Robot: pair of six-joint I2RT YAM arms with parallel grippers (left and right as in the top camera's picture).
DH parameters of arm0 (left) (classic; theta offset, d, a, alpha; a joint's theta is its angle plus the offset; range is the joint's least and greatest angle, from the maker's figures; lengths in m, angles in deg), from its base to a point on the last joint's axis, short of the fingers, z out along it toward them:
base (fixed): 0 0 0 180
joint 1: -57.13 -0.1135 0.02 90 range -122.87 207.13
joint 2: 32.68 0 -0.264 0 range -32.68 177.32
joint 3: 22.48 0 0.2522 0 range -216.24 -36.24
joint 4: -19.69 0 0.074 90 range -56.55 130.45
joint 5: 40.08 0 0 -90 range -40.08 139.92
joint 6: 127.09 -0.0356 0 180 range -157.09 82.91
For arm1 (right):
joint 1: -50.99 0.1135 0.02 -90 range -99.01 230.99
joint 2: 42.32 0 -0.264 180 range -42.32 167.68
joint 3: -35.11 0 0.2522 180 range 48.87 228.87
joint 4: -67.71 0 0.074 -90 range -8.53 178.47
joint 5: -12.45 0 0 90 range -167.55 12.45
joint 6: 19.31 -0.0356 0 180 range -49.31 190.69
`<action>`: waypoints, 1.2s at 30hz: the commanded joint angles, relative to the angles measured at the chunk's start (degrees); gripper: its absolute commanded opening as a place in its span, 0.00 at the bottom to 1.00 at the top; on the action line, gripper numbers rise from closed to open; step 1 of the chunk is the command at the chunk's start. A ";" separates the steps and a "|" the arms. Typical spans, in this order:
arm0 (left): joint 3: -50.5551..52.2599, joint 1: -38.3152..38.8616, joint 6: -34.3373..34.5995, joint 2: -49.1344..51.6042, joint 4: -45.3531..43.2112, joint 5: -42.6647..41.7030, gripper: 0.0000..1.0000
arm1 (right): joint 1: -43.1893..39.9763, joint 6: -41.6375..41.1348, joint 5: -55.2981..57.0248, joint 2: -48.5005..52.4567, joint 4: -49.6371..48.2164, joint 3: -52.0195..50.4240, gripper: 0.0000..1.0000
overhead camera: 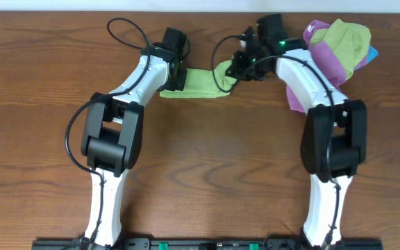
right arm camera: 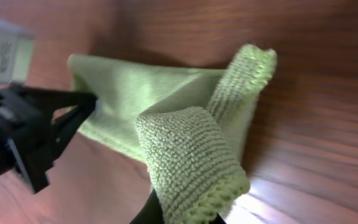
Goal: Fold the cloth
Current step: 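Fold the strip's right end leftward toward the left gripper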
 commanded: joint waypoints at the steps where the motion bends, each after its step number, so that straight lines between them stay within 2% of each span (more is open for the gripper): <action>1: -0.35 -1.09 0.66 2.69 0.24 1.27 0.06 | 2.01 0.42 0.22 0.26 0.15 1.14 0.02; 16: -0.46 -2.01 3.10 2.12 0.44 -0.61 0.06 | 5.51 -3.06 4.00 0.26 -3.04 1.14 0.02; 19: -0.68 -3.26 3.91 0.79 0.42 -3.69 0.06 | 5.51 -3.45 4.00 0.26 -3.02 1.14 0.02; 36: -0.83 -5.42 3.21 -7.13 0.44 -6.16 0.05 | 5.62 -5.75 3.93 0.26 -3.82 1.22 0.02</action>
